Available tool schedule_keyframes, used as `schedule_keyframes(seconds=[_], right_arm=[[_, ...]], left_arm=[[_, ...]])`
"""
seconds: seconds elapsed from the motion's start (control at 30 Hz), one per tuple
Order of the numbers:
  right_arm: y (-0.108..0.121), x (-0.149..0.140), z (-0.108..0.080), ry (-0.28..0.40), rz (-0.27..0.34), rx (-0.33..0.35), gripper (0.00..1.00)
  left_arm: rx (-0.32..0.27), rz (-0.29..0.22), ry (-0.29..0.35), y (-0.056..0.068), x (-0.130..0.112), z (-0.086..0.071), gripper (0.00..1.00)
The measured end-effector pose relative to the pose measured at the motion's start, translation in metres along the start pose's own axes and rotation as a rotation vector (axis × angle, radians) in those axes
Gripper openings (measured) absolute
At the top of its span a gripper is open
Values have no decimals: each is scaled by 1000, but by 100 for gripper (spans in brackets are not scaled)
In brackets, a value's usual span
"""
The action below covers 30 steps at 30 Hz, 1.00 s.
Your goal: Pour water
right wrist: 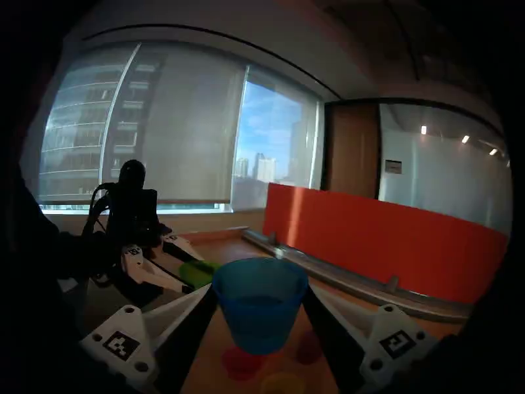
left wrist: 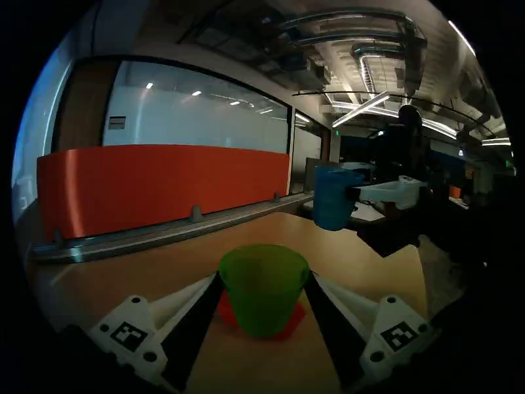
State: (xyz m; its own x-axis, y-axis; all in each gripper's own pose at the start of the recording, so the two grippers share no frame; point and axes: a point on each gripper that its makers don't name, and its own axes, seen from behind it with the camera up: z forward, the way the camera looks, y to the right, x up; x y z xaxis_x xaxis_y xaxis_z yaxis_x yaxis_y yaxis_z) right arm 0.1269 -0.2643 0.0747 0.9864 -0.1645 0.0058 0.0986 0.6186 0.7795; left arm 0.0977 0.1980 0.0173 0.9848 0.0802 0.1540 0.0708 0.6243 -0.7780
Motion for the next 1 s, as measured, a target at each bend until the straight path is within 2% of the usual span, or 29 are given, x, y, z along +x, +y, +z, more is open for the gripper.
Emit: schedule_keyframes(seconds=[0.3, 0.7, 1.0], right_arm=[[1, 6, 5, 2, -49, 9, 91], [12, 18, 12, 19, -101, 12, 91], [16, 24, 18, 17, -182, 24, 91]], left_arm=[[-14, 12, 19, 12, -2, -1, 88], [-28, 2, 34, 22, -2, -3, 88], [-42, 21, 39, 28, -5, -2, 88]])
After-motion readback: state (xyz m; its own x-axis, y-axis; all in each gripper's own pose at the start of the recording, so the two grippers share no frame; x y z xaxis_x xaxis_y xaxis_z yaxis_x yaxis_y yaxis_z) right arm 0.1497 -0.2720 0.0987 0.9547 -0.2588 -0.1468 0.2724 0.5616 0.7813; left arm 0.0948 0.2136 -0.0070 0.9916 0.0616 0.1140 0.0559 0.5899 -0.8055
